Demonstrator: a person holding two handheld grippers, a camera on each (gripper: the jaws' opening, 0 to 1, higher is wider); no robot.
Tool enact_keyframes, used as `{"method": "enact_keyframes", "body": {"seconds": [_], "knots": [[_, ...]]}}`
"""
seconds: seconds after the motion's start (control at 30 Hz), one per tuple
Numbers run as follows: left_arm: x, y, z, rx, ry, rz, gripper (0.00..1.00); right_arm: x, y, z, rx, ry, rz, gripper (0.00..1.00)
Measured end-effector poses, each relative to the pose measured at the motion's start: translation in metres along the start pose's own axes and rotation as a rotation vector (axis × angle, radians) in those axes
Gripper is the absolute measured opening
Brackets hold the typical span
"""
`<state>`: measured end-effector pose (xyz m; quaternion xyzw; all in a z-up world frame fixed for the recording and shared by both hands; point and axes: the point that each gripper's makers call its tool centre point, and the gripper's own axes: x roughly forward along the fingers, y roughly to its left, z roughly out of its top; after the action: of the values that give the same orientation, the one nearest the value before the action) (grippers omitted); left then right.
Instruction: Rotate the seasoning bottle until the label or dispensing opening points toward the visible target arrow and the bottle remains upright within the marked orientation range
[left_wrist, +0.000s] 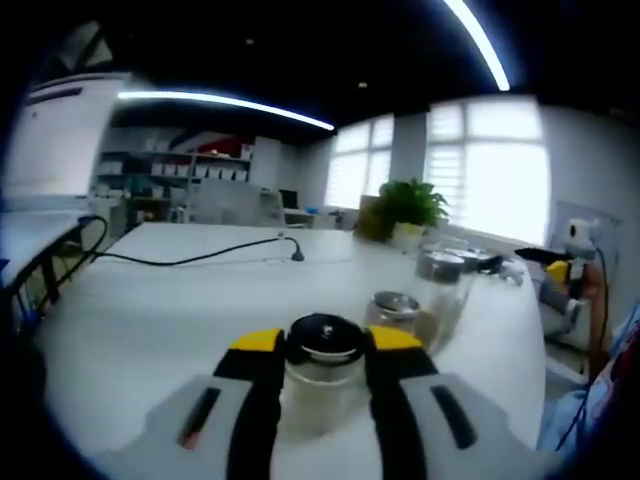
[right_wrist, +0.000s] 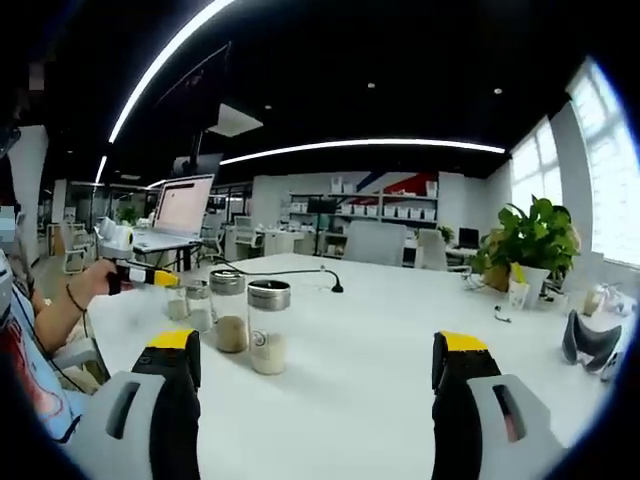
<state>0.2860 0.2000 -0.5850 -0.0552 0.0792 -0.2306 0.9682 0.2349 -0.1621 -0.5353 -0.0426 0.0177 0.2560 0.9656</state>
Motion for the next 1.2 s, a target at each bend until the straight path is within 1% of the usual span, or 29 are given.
{"method": "enact_keyframes", "body": {"seconds": [0.07,0.1,0.13,0.23,0.33,0.37,0.43,0.47,0.5,0.53,0.57,0.63,0.73,0.97,1.07,1.2], "knots": [[0.000,-0.001,-0.001,0.011,0.009,0.009,0.33,0.001,-0.001,0.004,-0.009,-0.021,-0.012,1.00],[0.000,-0.001,-0.002,0.015,0.013,0.012,0.33,0.002,-0.002,0.003,-0.010,-0.015,-0.017,1.00],[0.000,0.000,-0.002,0.019,0.017,0.015,0.33,0.003,-0.002,-0.001,0.004,0.007,-0.012,1.00],[0.000,0.000,-0.004,0.025,0.021,0.027,0.33,0.004,-0.001,-0.002,0.004,0.015,-0.008,1.00],[0.000,0.000,-0.004,0.031,0.019,0.040,0.33,0.004,-0.002,0.003,0.004,-0.007,-0.025,0.99],[0.000,0.000,-0.004,0.035,0.016,0.048,0.33,0.004,-0.002,0.003,0.005,-0.001,-0.029,0.99],[0.000,0.001,-0.004,0.036,0.006,0.061,0.33,0.004,-0.002,-0.007,0.002,0.060,-0.027,0.99],[-0.001,0.001,-0.004,0.033,0.004,0.067,0.33,0.005,-0.002,-0.007,0.003,0.066,-0.030,0.99],[-0.001,0.002,-0.003,0.027,0.002,0.076,0.33,0.006,-0.001,-0.006,0.012,0.057,-0.030,0.99],[-0.001,0.002,-0.003,0.024,0.002,0.083,0.33,0.006,0.002,-0.003,0.029,0.041,-0.020,0.99],[0.000,0.001,-0.004,0.027,0.002,0.089,0.33,0.006,0.005,-0.002,0.032,0.042,-0.007,0.99],[-0.001,0.003,-0.003,0.018,0.002,0.110,0.33,0.005,0.010,-0.003,0.036,0.059,0.011,0.99],[-0.003,0.001,-0.004,0.008,-0.002,0.146,0.33,0.004,0.014,-0.002,0.037,0.056,0.022,0.99],[-0.004,0.003,-0.004,0.005,-0.024,0.198,0.33,0.002,0.013,-0.003,0.028,0.070,0.013,0.99],[-0.004,0.003,-0.004,0.008,-0.035,0.232,0.33,0.002,0.013,-0.002,0.051,0.066,0.006,0.99],[-0.005,0.003,-0.004,0.021,-0.044,0.279,0.33,0.001,0.011,-0.005,0.067,0.077,-0.006,0.99]]}}
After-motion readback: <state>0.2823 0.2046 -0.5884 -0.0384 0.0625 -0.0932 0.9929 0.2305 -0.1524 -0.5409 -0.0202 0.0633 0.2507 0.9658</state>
